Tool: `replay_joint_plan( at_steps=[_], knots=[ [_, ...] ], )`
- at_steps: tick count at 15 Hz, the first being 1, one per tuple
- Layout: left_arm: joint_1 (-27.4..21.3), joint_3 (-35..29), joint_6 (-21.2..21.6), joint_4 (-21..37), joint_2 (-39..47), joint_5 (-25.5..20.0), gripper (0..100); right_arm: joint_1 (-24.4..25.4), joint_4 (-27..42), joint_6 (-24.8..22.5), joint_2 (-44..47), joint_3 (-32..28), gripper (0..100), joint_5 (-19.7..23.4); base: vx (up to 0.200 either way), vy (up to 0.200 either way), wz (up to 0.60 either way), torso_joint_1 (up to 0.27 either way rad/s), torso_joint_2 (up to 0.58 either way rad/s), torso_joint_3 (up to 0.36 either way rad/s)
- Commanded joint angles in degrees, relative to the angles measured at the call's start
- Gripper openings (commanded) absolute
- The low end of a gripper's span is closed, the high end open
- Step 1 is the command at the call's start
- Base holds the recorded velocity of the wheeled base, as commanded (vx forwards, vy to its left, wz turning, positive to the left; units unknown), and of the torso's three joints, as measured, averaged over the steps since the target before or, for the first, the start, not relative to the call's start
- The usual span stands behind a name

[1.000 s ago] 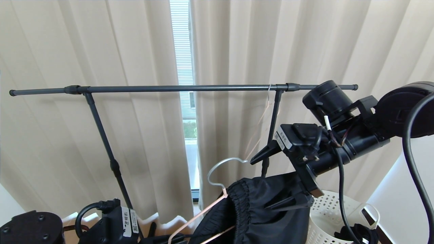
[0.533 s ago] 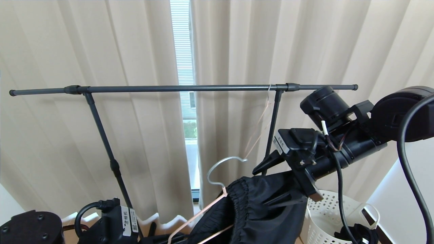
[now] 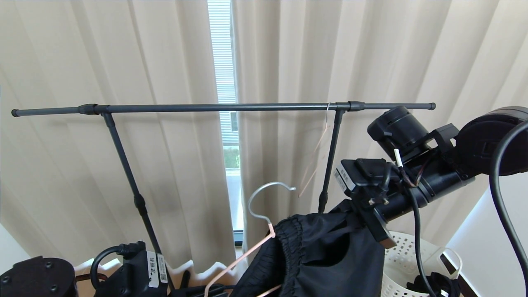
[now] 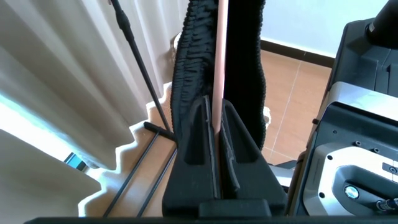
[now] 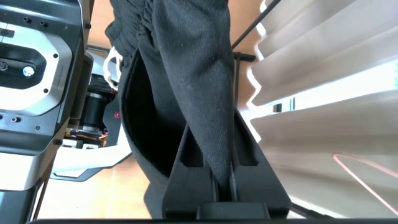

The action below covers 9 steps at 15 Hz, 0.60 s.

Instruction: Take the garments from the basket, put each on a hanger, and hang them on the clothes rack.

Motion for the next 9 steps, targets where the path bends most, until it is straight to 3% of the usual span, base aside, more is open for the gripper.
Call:
replay_joint_plan(
  at_steps=[1, 5, 6, 9],
  knots=[
    [0.2, -0.1, -0.1, 0.0, 0.0, 0.0, 0, 0.0, 0.0, -0.1, -1.4, 0.4, 0, 0.1, 0.000, 0.000, 0.00, 0.000, 0.00, 0.000],
    [0.2, -0.3, -0.6, 0.0, 0.4, 0.0, 0, 0.0, 0.0, 0.1, -2.9, 1.5, 0, 0.1, 0.000, 0.000, 0.00, 0.000, 0.00, 0.000],
    [0.2, -0.2, -0.5, 0.0, 0.4, 0.0, 100, 0.0, 0.0, 0.2, -3.0, 1.7, 0, 0.1, 0.000, 0.000, 0.00, 0.000, 0.00, 0.000],
    [0.3, -0.2, -0.7, 0.0, 0.1, 0.0, 100, -0.2, -0.1, 0.3, -3.7, 1.9, 0, 0.0, 0.000, 0.000, 0.00, 0.000, 0.00, 0.000]
  ],
)
